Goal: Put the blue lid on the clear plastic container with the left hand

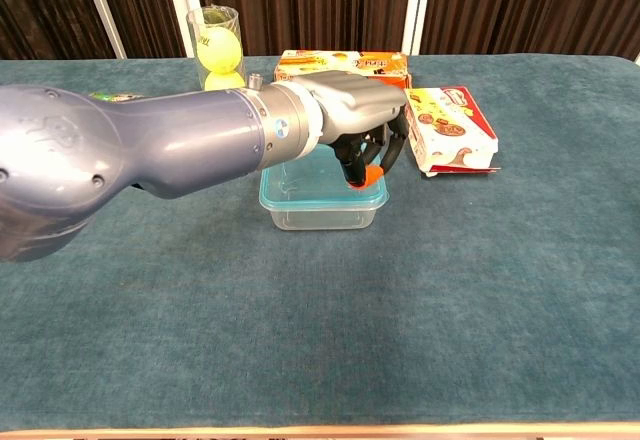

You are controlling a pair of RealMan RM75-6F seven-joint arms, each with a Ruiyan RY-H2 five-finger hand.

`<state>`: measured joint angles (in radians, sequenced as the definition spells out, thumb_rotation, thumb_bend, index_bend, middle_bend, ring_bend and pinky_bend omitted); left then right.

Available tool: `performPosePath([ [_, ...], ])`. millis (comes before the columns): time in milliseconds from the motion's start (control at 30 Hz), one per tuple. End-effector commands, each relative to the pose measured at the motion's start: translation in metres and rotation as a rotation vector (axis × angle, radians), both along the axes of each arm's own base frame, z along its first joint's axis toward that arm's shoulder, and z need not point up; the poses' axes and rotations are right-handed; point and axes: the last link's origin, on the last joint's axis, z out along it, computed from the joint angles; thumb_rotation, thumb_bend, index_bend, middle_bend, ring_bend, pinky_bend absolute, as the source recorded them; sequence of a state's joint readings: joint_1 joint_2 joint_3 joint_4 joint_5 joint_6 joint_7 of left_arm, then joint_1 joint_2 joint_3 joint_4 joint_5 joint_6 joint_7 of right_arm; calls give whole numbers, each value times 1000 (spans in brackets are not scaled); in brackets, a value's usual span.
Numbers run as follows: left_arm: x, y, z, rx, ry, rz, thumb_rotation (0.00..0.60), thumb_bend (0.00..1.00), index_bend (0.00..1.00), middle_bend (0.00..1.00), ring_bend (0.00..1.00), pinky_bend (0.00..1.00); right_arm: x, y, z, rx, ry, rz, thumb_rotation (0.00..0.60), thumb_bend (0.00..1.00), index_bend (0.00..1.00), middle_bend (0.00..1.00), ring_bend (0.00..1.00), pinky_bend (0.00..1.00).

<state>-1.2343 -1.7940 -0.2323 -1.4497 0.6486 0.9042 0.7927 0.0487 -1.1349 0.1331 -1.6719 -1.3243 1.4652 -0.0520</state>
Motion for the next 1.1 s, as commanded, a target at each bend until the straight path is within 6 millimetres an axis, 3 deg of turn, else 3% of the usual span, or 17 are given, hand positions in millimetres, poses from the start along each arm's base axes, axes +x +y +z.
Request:
performPosePath([
  [33, -3, -5, -1, -37, -9, 3, 600, 545, 712, 667, 236, 96, 0, 0, 0, 0, 0, 0, 600, 291, 87, 0, 4, 0],
  [633, -20, 0, -2, -27, 26, 7, 600, 546, 714, 664, 236, 95, 0, 1, 0, -1, 1, -2, 600, 291, 88, 0, 4, 0],
  [1100, -21, -1, -4, -66, -18, 14, 600, 546, 716, 654, 236, 91, 0, 0, 0, -5, 1, -5, 600, 292, 87, 0, 4, 0],
])
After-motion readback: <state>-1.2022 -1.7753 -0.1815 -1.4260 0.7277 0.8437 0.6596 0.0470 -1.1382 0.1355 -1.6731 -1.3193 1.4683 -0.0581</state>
